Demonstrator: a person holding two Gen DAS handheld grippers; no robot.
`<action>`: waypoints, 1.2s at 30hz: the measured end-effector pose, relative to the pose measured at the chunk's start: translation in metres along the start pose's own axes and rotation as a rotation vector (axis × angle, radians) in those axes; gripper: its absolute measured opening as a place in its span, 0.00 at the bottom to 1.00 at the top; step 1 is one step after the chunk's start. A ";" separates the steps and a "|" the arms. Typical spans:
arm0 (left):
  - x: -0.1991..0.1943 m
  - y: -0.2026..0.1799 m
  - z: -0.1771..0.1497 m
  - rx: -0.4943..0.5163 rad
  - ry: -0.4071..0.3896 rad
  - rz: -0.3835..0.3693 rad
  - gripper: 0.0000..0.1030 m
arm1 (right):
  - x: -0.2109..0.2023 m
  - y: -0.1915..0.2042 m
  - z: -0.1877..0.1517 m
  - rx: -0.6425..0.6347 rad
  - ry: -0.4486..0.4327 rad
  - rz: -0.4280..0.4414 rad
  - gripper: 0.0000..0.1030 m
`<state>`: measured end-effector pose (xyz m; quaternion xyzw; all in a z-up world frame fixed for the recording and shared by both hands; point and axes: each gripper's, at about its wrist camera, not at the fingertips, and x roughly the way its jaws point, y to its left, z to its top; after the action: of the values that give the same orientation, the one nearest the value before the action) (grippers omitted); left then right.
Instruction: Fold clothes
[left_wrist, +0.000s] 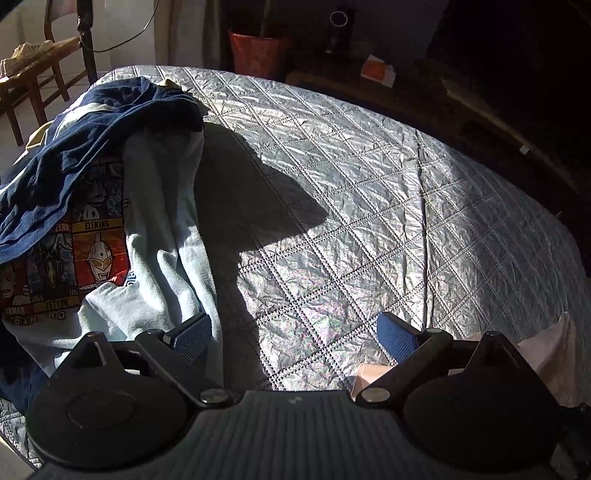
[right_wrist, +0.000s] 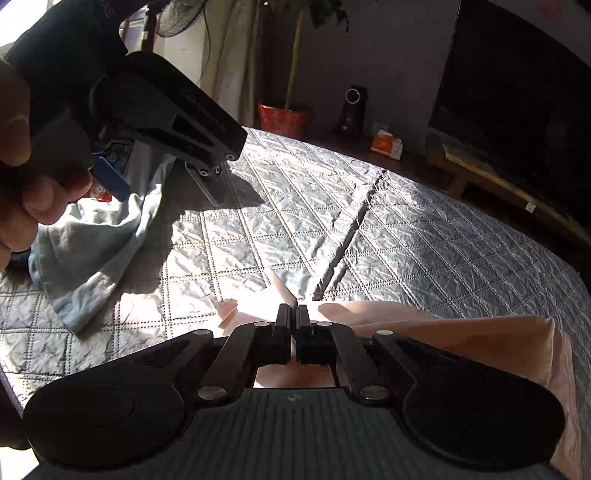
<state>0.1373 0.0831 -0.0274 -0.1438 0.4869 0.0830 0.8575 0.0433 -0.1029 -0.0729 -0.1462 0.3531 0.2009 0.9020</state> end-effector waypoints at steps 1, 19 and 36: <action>0.000 -0.002 -0.001 0.008 0.000 -0.001 0.92 | 0.006 0.005 -0.009 -0.001 0.044 0.014 0.03; 0.011 -0.035 -0.023 0.128 0.053 -0.043 0.92 | 0.009 -0.334 -0.015 0.981 0.164 -0.150 0.30; 0.029 -0.087 -0.079 0.388 0.148 -0.048 0.92 | 0.107 -0.369 -0.011 1.112 0.342 -0.145 0.29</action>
<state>0.1129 -0.0253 -0.0764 0.0068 0.5520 -0.0433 0.8327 0.2803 -0.4030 -0.1103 0.2952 0.5350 -0.1031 0.7849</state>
